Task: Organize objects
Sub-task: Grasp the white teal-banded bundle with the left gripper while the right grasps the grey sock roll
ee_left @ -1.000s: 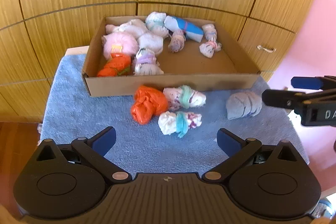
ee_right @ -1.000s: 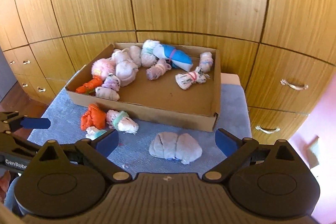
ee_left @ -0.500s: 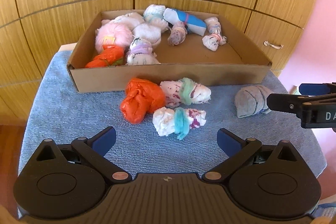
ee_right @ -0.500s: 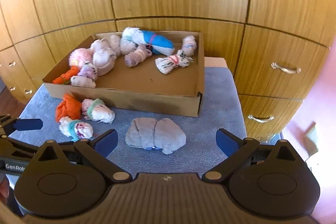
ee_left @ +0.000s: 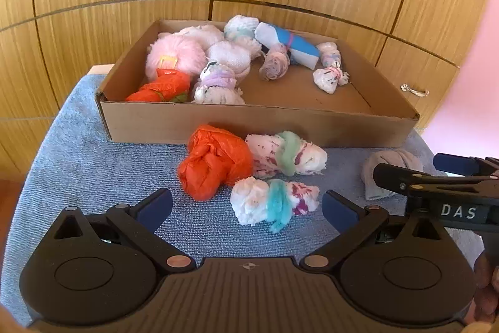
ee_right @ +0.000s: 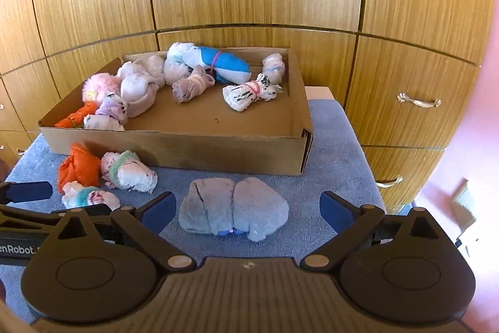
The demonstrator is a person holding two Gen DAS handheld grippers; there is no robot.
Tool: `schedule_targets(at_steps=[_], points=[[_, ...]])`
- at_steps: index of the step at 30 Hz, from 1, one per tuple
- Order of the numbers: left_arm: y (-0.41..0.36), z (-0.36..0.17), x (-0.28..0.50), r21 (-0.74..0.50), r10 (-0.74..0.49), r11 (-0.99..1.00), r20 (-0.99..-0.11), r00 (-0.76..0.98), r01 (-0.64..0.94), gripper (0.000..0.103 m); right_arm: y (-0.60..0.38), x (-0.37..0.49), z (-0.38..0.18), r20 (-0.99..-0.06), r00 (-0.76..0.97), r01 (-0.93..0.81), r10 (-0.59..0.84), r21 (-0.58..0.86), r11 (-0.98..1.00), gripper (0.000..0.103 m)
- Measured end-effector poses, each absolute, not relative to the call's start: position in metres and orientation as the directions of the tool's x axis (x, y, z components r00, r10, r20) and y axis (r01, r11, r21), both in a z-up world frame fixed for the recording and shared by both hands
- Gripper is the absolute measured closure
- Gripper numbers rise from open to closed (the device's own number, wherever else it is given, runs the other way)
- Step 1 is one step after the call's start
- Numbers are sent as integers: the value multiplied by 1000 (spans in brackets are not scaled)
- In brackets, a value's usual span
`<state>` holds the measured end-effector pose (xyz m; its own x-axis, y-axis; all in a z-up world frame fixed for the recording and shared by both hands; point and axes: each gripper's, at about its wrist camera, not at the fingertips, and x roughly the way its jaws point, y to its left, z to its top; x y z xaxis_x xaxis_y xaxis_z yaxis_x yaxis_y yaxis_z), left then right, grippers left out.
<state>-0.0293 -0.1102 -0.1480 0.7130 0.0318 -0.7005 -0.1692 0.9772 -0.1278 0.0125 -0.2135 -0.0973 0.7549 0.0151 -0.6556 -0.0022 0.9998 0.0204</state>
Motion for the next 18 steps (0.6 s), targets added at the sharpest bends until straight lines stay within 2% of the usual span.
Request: schedule_targets(at_steps=[1,7,11,15,18], points=[[-110,-149,-29,-124,39,977,-700,713,-175,1,-212,13,-98,-655,755,-5,10,10,1000,8],[-115,-155,-28,-103,54,979,-696,716,-175,5,-212,13,-104,-644,764,-49,34,-6,999,27],[-115,-155,-31,-96,74,977,-684,726,-191,11,-215,9,-104,-631,772,-88,77,13,996,38],[-117,-154,-33,-98,78,976,-675,733,-194,16,-218,7,-103,-625,775,-99,97,31,995,41],[-119,-153,-35,-93,72,979,-674,735,-181,23,-219,4,-101,-621,778,-96,96,33,995,43]])
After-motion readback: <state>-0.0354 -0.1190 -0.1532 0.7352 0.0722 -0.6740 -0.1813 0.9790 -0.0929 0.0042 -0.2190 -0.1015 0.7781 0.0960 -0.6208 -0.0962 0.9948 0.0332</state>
